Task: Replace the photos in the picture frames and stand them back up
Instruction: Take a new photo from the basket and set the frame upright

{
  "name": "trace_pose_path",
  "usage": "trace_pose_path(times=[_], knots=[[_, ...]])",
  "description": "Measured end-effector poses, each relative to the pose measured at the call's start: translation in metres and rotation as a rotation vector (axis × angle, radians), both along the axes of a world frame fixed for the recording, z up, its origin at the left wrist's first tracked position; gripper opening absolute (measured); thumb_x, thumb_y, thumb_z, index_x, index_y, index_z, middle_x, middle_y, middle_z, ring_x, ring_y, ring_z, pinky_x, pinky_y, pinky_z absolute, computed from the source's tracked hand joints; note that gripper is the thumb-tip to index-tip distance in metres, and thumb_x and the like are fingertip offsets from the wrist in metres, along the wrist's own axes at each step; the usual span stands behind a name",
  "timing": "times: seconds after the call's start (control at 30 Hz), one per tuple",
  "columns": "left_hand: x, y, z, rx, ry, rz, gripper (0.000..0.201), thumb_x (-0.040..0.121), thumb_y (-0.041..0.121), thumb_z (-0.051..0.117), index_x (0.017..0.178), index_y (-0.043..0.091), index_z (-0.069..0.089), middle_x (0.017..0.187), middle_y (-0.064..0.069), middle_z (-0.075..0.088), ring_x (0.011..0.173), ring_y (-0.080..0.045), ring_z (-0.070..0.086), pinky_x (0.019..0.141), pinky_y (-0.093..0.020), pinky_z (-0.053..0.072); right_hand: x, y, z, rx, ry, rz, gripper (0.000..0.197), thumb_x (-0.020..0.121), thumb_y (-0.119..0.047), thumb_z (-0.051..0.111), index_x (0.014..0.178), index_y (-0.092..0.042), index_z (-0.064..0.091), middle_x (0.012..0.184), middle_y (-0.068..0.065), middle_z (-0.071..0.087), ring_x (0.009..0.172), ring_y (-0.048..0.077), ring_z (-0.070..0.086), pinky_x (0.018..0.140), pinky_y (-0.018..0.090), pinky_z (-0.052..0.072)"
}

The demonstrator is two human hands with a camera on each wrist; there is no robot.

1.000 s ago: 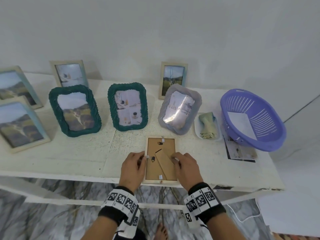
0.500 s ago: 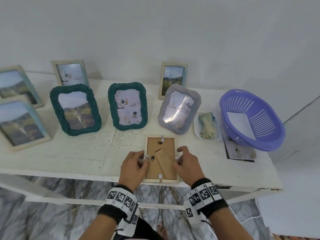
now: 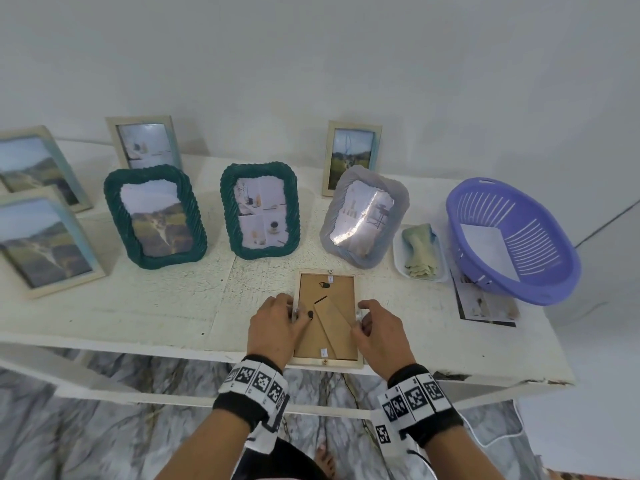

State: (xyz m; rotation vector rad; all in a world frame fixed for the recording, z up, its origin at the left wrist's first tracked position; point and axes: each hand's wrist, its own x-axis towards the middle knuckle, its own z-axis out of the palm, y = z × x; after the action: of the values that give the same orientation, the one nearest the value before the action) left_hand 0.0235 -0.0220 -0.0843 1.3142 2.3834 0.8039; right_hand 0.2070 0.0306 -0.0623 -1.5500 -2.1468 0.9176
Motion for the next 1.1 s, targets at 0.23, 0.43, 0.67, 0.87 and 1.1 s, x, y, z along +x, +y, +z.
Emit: trace_pose_path(times=[0.23, 0.43, 0.67, 0.87, 1.1], knots=[[-0.001, 0.007, 0.004, -0.053, -0.055, 0.044, 0.024, 0.085, 0.038, 0.064, 0.092, 0.016, 0.058, 0.088, -0.001, 0.065, 0.08, -0.018, 0.055, 0.068, -0.028, 0.037, -0.001, 0.001, 0.0, -0.001, -0.018, -0.007, 0.035, 0.088, -0.016, 0.057, 0.123, -0.012, 0.053, 0.08, 0.0, 0.06, 0.08, 0.017, 0.058, 0.08, 0.033, 0.049], [-0.013, 0.003, 0.001, 0.005, -0.176, -0.01, 0.023, 0.081, 0.042, 0.069, 0.087, 0.023, 0.056, 0.08, 0.011, 0.064, 0.077, -0.01, 0.06, 0.072, -0.03, 0.049, -0.007, 0.024, 0.021, 0.03, -0.126, 0.037, 0.032, 0.089, -0.037, 0.057, 0.111, -0.014, 0.058, 0.09, -0.002, 0.06, 0.081, 0.012, 0.055, 0.072, 0.026, 0.043], [-0.023, -0.008, -0.004, 0.137, -0.303, -0.056, 0.021, 0.081, 0.042, 0.075, 0.094, 0.028, 0.067, 0.075, 0.011, 0.067, 0.067, 0.001, 0.059, 0.062, -0.007, 0.043, -0.039, 0.063, 0.035, 0.203, -0.268, 0.231, 0.035, 0.094, -0.034, 0.053, 0.119, -0.011, 0.058, 0.118, 0.005, 0.054, 0.104, 0.02, 0.053, 0.086, 0.03, 0.047], [-0.028, -0.009, -0.008, 0.154, -0.364, -0.073, 0.021, 0.079, 0.039, 0.077, 0.095, 0.027, 0.07, 0.078, 0.009, 0.069, 0.072, -0.004, 0.062, 0.068, -0.011, 0.048, -0.061, 0.083, 0.037, 0.157, -0.456, 0.386, 0.039, 0.094, -0.04, 0.053, 0.112, -0.006, 0.059, 0.114, 0.01, 0.056, 0.1, 0.023, 0.055, 0.081, 0.03, 0.045], [-0.031, -0.008, -0.009, 0.173, -0.358, -0.105, 0.018, 0.08, 0.038, 0.077, 0.094, 0.029, 0.068, 0.078, 0.009, 0.069, 0.073, -0.002, 0.061, 0.068, -0.011, 0.048, -0.069, 0.094, 0.036, 0.158, -0.499, 0.413, 0.032, 0.093, -0.037, 0.055, 0.107, -0.008, 0.059, 0.11, 0.009, 0.06, 0.098, 0.023, 0.057, 0.079, 0.031, 0.045]])
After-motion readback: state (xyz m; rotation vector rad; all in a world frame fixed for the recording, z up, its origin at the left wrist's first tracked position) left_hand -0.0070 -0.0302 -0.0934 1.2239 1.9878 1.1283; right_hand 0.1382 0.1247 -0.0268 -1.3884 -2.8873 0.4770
